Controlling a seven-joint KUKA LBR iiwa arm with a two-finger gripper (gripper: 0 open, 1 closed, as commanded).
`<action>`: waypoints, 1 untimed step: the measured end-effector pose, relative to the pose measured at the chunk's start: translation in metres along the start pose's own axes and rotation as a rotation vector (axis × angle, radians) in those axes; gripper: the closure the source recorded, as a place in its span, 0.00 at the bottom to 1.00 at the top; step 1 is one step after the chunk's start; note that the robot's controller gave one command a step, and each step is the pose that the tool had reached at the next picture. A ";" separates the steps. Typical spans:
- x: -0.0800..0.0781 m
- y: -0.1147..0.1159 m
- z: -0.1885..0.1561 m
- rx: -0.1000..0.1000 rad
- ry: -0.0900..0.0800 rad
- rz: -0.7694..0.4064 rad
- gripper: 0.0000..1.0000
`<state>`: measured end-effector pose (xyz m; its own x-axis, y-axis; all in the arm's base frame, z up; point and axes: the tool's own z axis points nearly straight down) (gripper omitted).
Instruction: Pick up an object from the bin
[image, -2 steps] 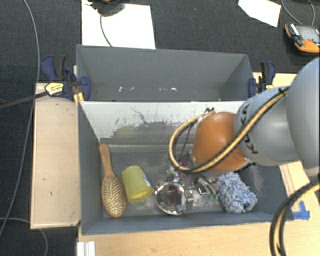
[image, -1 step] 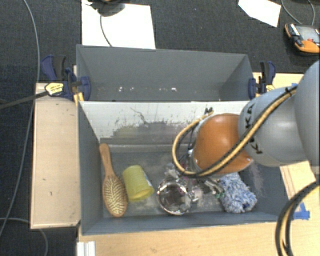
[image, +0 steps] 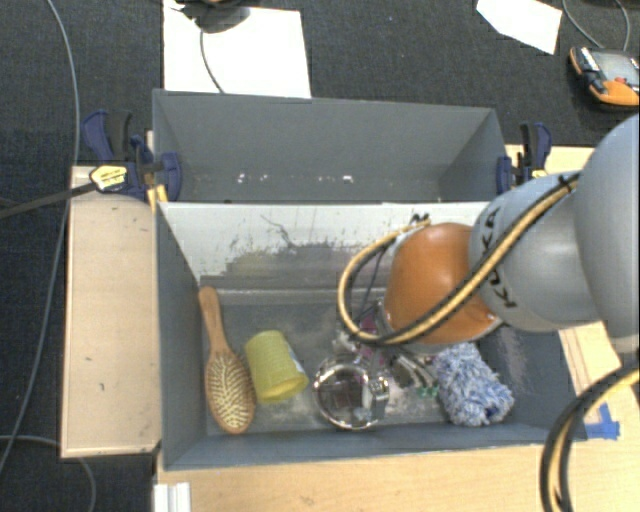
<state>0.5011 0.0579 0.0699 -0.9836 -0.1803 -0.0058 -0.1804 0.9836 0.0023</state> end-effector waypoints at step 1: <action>0.003 -0.002 -0.001 -0.001 -0.012 -0.148 0.00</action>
Offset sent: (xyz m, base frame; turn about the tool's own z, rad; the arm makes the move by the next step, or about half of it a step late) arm -0.0002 -0.0002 0.0000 -0.0085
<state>0.4985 0.0553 0.0709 -0.9462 -0.3229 -0.0180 -0.3230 0.9464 0.0012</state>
